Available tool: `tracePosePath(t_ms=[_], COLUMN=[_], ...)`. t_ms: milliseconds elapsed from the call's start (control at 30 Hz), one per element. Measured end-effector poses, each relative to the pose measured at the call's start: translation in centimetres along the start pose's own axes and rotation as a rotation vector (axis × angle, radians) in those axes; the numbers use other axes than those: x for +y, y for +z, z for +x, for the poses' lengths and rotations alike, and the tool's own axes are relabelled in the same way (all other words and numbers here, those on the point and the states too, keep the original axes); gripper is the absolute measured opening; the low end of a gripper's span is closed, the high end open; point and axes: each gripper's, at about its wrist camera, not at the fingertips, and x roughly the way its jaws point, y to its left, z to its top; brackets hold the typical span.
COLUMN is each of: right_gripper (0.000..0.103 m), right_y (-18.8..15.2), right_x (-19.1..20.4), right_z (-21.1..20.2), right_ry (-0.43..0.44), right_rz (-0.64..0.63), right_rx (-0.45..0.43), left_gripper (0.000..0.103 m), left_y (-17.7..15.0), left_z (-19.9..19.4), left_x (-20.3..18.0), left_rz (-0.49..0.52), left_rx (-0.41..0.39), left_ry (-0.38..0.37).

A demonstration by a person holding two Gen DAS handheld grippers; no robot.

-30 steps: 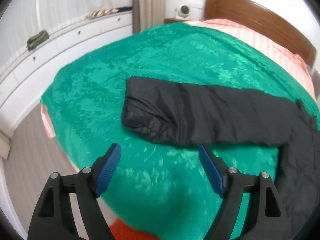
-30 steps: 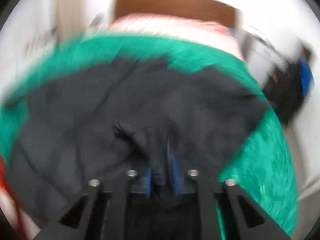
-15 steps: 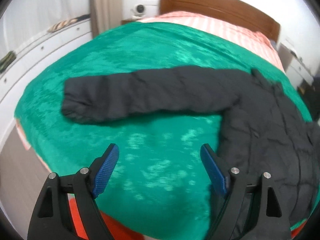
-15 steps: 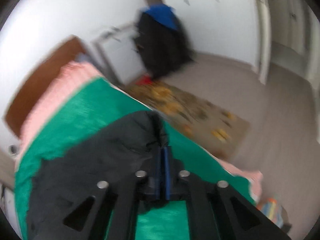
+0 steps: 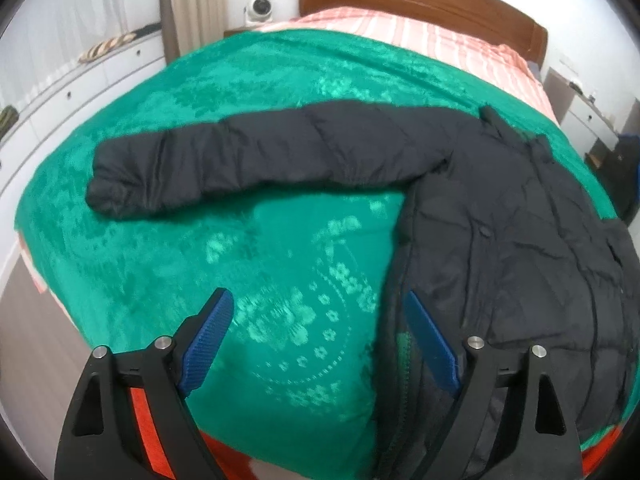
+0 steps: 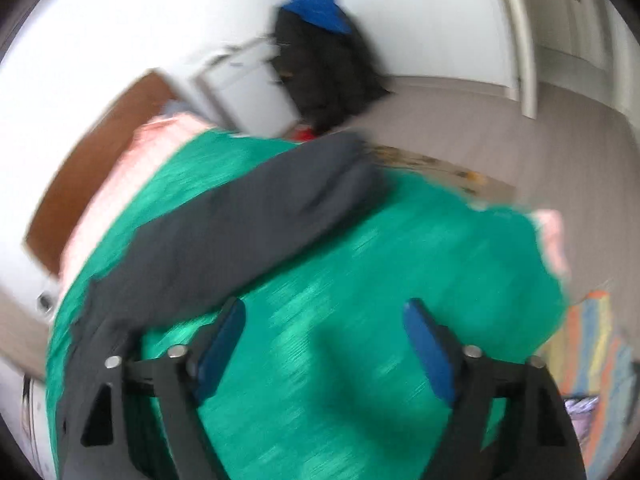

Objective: Fold large clothes
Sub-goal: 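Grasp the other sleeve with the right gripper and pull it outward flat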

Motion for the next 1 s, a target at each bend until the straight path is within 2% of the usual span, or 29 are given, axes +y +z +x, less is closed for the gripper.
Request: tracePosePath(t_ms=[100, 200, 300, 333, 467, 533, 667, 700, 733, 767, 800, 867, 967, 1000], right_gripper=[0.081, 0.081, 0.081, 0.081, 0.081, 0.081, 0.081, 0.073, 0.038, 0.016, 0.011, 0.01, 0.009, 0.013], right_y=[-4.2, -4.8, -2.2, -0.8, 2.6, 4.0, 6.3, 6.7, 7.0, 7.1, 7.0, 6.2, 5.5, 5.6], right_x=[3.5, 5.0, 4.5, 3.6, -0.1, -2.1, -2.6, -2.4, -2.4, -2.3, -2.3, -1.7, -0.7, -0.1], right_z=[0.5, 1.3, 2.6, 3.5, 7.1, 8.8, 10.7, 11.4, 11.7, 11.0, 10.3, 10.1, 11.1, 10.8], right_ry=[0.122, 0.209, 0.254, 0.268, 0.235, 0.252, 0.304, 0.313, 0.266, 0.118, 0.021, -0.084, -0.152, -0.163], right_rz=[-0.022, -0.02, 0.011, 0.049, 0.248, 0.354, 0.441, 0.45, 0.454, 0.431, 0.418, 0.391, 0.309, 0.274], right_rx=[0.045, 0.055, 0.035, 0.041, 0.092, 0.112, 0.1, 0.118, 0.106, 0.066, 0.023, -0.012, 0.01, -0.002], left_gripper=[0.089, 0.089, 0.091, 0.091, 0.091, 0.091, 0.091, 0.091, 0.091, 0.091, 0.091, 0.091, 0.091, 0.091], left_y=[0.0, 0.3, 0.2, 0.1, -0.7, -1.1, -1.8, -1.9, -1.9, -2.0, -2.1, -2.2, -2.4, -2.4], left_z=[0.3, -0.6, -1.3, -1.2, -0.7, -0.4, 0.5, 0.7, 0.7, 0.6, 0.5, 0.0, -0.2, -0.1], left_x=[-0.8, -0.7, 0.1, 0.4, 1.3, 1.5, 1.2, 1.1, 1.0, 0.8, 0.7, 0.5, 0.6, 0.8], left_rz=[0.007, 0.005, -0.013, -0.017, -0.034, -0.039, -0.033, -0.032, -0.028, -0.022, -0.014, 0.007, 0.026, 0.027], left_rx=[0.016, -0.013, -0.037, -0.037, -0.014, -0.007, 0.024, 0.031, 0.037, 0.038, 0.038, 0.025, 0.014, 0.016], left_ry=[0.016, 0.025, 0.036, 0.044, 0.057, 0.057, 0.061, 0.058, 0.055, 0.056, 0.059, 0.071, 0.09, 0.093])
